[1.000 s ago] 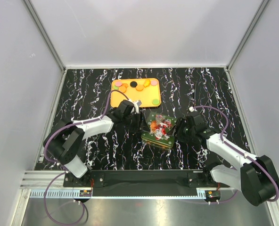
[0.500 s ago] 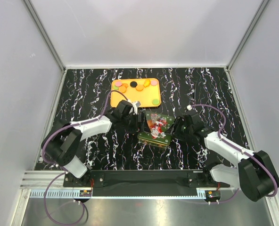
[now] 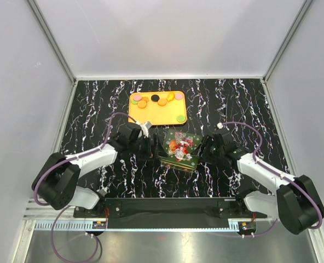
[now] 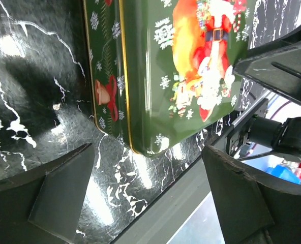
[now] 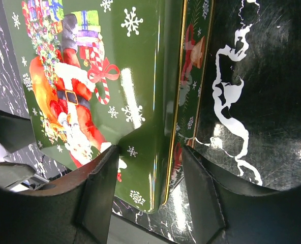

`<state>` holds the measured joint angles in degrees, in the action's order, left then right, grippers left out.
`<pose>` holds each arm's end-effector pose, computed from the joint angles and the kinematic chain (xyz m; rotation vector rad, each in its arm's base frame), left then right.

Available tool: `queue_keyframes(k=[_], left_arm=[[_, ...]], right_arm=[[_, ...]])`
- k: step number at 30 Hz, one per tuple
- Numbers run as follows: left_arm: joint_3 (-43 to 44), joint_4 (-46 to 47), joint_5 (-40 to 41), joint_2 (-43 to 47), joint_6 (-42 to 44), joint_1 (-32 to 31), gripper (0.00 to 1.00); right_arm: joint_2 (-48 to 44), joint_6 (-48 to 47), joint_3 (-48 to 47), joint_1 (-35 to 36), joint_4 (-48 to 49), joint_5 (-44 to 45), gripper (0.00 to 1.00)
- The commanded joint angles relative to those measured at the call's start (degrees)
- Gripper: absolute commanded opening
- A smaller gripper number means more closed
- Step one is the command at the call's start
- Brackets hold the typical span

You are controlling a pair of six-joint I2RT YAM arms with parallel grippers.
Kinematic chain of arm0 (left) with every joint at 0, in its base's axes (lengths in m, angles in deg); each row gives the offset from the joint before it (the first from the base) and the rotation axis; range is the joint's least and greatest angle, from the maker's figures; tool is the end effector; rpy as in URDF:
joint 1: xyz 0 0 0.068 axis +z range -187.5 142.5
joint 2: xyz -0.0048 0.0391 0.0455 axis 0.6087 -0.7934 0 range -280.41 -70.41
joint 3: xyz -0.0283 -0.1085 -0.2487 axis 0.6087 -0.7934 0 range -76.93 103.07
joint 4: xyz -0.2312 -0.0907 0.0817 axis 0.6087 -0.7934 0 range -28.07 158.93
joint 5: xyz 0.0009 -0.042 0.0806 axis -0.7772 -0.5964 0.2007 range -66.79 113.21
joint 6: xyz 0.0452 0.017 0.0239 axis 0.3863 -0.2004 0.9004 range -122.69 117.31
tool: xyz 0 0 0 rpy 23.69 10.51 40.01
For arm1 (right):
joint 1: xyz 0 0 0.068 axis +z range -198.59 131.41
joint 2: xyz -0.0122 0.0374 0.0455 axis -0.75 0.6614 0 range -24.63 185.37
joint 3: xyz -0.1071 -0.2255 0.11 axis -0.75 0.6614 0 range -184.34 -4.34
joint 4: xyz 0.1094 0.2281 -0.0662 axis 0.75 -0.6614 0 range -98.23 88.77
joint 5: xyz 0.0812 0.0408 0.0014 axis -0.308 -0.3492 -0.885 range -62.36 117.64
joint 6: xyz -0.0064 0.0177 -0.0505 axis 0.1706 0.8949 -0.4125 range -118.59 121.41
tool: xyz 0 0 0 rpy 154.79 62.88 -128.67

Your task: Pack the cookies

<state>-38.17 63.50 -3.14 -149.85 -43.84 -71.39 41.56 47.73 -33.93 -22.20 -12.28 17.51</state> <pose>0.2153 -0.1637 0.1826 0.0797 2.5906 -1.1124 0.1937 0.1031 0.1765 0.3538 2.5177 0.7647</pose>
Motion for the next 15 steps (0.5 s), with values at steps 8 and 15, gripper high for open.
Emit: queue_keyframes(k=[8,15], left_arm=[[-5.72,19.31,-4.85,-4.67,-11.76,-0.3,0.89],[-6.33,25.9,-4.94,-8.45,-15.45,-0.48,0.63]], right_arm=[[-0.98,-0.97,-1.18,0.85,-4.24,0.38,0.61],[-0.1,-0.8,-0.65,0.94,-2.05,-1.56,0.61]])
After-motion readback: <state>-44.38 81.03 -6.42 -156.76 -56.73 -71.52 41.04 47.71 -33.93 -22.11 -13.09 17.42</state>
